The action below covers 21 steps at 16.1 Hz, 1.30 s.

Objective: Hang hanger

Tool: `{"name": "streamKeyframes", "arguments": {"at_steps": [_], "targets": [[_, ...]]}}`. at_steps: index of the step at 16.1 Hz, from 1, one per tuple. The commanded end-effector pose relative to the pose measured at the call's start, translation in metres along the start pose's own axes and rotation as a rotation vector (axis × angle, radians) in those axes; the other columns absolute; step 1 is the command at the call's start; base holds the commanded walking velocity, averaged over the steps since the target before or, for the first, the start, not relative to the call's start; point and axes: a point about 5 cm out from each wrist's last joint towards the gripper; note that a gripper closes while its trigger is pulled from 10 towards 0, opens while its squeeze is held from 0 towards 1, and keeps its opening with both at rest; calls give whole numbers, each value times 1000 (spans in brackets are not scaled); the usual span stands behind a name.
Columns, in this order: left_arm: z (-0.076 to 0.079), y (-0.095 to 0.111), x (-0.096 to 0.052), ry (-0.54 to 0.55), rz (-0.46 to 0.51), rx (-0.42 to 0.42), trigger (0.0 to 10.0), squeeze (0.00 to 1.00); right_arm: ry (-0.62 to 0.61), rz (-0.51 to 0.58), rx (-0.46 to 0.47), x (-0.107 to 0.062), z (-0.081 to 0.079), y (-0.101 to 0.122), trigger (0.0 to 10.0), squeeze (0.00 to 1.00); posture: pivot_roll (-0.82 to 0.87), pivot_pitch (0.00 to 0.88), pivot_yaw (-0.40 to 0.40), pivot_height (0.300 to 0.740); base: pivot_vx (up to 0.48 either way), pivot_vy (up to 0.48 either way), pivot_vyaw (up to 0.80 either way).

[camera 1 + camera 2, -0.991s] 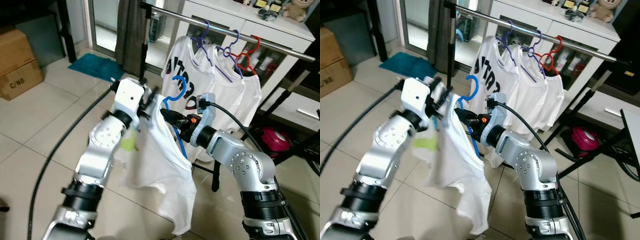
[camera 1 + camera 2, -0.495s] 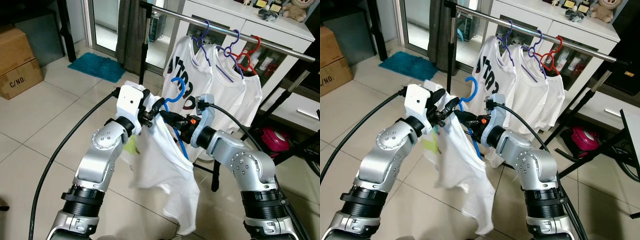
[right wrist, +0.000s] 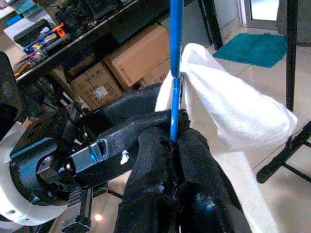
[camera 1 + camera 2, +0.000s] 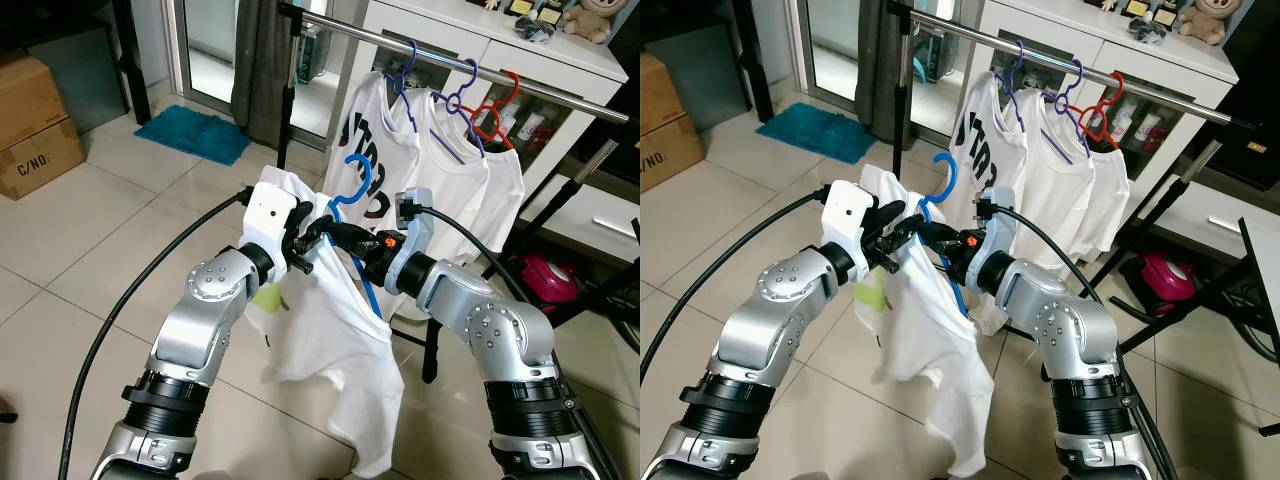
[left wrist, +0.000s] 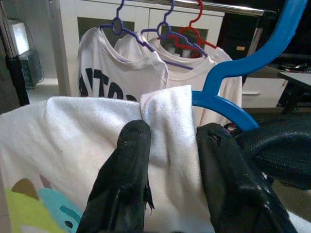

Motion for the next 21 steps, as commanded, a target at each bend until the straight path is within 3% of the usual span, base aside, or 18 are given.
{"name": "streamKeyframes", "arguments": {"at_steps": [1, 8, 14, 15, 16, 17, 19, 21], "targets": [[9, -6, 4, -41, -43, -4, 0, 0, 91, 46, -29, 1, -15, 13, 10000, 0, 9, 0, -175, 740, 0, 0, 0], [5, -5, 4, -25, -32, 8, 0, 0, 101, 51, -24, 1, -17, 15, 10000, 0, 9, 0, -177, 740, 0, 0, 0], [-14, -7, 1, 106, -29, -34, 0, 0, 53, 41, -17, 1, -11, 13, 10000, 0, 9, 0, -178, 740, 0, 0, 0], [-19, -9, -1, 147, -38, -54, 0, 0, -135, 1, 6, 1, 11, 6, 10000, 0, 9, 0, -178, 740, 0, 0, 0], [-20, -9, -1, 155, -40, -59, 0, 0, -187, -10, 10, 1, 17, 4, 10000, 0, 9, 0, -178, 740, 0, 0, 0], [-23, -12, -2, 186, -53, -73, 0, 0, -344, -11, 3, -3, 37, -1, 10000, 0, 10, 0, -177, 740, 0, 0, 0], [-29, -17, -4, 245, -79, -82, 0, 0, -441, -17, -36, -10, 48, -3, 10000, 0, 9, 0, -175, 740, 0, 0, 0], [-36, -19, -5, 295, -92, -80, 0, 0, -462, -24, -39, -12, 50, -3, 10000, 0, 7, 0, -171, 740, 0, 0, 0]]}}
Point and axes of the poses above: a point about 5 cm out from each wrist's last joint towards the gripper, its own x axis pointing out of the wrist towards the gripper, its own y axis along the axis of the wrist's last joint, z = x × y, and after that the axes turned 13 degrees about x, right-handed
